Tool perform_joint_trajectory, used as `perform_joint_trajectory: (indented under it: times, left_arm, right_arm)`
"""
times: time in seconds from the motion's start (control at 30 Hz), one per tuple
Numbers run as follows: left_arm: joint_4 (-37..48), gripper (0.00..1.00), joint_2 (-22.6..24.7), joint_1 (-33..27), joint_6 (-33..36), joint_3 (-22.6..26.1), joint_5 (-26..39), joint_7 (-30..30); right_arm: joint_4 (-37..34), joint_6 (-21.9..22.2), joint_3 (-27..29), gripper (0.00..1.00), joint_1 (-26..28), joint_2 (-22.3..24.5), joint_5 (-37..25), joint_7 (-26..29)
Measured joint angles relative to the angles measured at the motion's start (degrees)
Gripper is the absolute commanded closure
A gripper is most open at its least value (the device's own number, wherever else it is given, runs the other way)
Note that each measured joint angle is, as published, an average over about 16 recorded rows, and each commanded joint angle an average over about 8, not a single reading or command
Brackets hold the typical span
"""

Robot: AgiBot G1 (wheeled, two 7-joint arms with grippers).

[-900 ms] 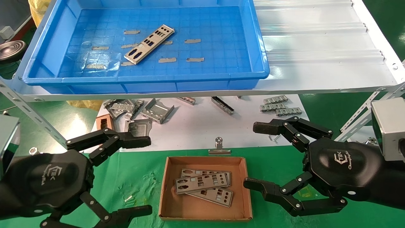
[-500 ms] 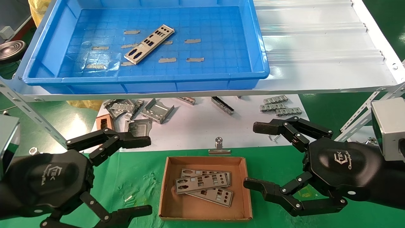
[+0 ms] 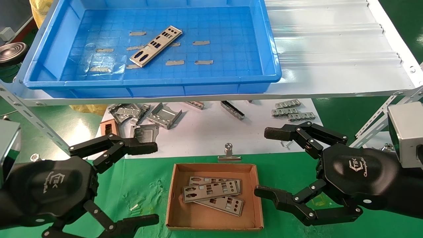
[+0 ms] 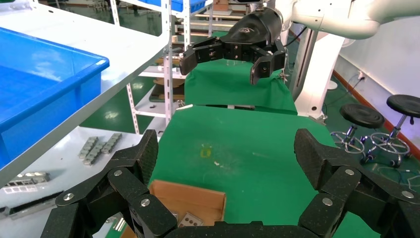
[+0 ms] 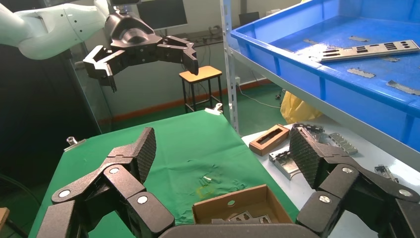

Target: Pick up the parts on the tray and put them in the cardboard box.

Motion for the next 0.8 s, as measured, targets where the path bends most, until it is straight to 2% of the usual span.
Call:
perform_joint_trajectory:
  times: [0.8]
  left_arm:
    - [0.0,0.0,0.0,0.0,0.0,0.0,0.0,0.0]
  right_arm:
    - [0.0,0.0,0.0,0.0,0.0,0.0,0.0,0.0]
